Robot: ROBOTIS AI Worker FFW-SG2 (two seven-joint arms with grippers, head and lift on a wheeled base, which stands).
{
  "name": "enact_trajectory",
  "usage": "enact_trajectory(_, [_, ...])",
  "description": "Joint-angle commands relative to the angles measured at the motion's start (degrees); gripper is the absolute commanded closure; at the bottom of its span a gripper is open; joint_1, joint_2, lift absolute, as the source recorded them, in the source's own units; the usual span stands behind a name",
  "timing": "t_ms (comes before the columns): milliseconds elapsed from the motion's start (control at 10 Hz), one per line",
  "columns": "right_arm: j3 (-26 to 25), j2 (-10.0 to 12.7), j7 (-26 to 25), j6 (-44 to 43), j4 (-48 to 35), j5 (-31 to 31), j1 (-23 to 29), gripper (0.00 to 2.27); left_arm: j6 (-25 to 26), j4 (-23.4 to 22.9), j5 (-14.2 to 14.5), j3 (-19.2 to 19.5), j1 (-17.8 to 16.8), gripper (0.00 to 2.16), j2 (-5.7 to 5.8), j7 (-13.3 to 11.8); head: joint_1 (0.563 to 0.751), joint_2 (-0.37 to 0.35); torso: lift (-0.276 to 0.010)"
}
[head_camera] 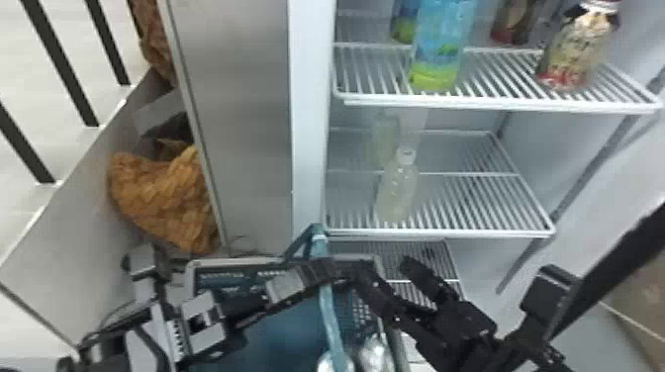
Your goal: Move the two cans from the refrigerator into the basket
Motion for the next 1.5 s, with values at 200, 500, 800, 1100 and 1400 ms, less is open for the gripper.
enact_trajectory(200, [-7.90, 3.12, 0.74, -3.53, -3.26, 3.48, 4.94, 0.12, -0.15, -0.13, 0.14, 0.11, 0.31, 1.21, 0.00, 0.04, 0.695, -0.155, -0.219])
enact_trajectory(500, [-14.52, 6.19, 2.06, -7.89, -5.79, 5.19, 10.98, 0.13, -0.15, -0.27, 0.26, 0.23, 0.60, 1.21, 0.00, 0.04, 0.695, -0.252, -0.219])
enact_trajectory(800, [-21.27, 8.74, 8.92, -15.35, -3.82, 6.57, 14.22, 0.13, -0.15, -0.83, 0.14, 1.14, 0.88, 1.21, 0.00, 0.04, 0.695, -0.327, -0.219])
enact_trajectory(1100, [-25.72, 9.53, 11.91, -17.03, -6.78, 8.28, 19.28, 0.13, -0.15, -1.12, 0.03, 1.26, 1.16, 1.21, 0.09, 0.04, 0.695, -0.350, -0.219])
enact_trajectory(1400, [-29.15, 10.94, 15.16, -17.60, -8.32, 8.28, 23.08, 0.13, -0.15, -1.40, 0.03, 1.37, 1.44, 1.21, 0.09, 0.04, 0.695, -0.350, -0.219])
